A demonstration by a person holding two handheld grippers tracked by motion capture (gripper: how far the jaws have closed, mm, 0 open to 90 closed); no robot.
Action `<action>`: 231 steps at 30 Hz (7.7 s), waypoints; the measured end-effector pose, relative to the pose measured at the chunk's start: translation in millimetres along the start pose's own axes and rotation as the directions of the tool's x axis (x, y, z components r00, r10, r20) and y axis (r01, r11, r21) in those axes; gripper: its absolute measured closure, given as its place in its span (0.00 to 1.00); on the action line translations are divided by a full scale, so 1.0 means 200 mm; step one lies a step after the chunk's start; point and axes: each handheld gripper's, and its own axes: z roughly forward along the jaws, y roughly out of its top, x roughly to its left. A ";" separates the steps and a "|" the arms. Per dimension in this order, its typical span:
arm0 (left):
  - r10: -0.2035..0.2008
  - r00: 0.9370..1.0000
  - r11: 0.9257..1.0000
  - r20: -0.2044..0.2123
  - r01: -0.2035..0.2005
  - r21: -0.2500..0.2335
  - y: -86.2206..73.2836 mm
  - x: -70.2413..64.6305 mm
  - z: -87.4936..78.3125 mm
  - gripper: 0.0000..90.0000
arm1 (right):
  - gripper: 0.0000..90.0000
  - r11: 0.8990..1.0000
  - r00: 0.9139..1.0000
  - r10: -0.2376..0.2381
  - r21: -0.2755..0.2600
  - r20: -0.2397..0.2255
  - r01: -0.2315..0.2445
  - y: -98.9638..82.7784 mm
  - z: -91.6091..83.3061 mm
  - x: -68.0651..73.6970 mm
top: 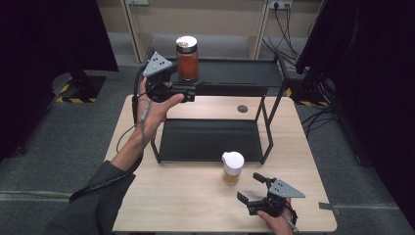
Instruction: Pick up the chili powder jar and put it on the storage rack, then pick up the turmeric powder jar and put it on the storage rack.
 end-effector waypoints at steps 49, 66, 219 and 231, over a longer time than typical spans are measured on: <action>0.002 0.972 0.998 0.234 0.013 -0.065 -0.51 -0.16 -0.30 0.00 | 0.01 1.000 1.000 -0.004 0.003 0.000 0.004 0.00 0.01 0.00; 0.011 0.966 0.999 0.258 -0.001 -0.038 -0.74 -0.18 -0.34 0.00 | 0.01 1.000 1.000 0.000 0.003 0.002 0.000 0.00 0.01 0.00; -0.053 0.979 0.999 0.197 0.053 0.002 -1.51 -0.19 -0.46 0.01 | 0.19 0.992 0.990 -0.121 0.033 0.077 0.119 0.11 0.33 0.00; -0.053 0.980 0.999 0.193 0.053 0.002 -1.51 -0.19 -0.46 0.01 | 0.34 0.988 0.986 -0.142 0.068 0.091 0.136 0.13 0.36 0.02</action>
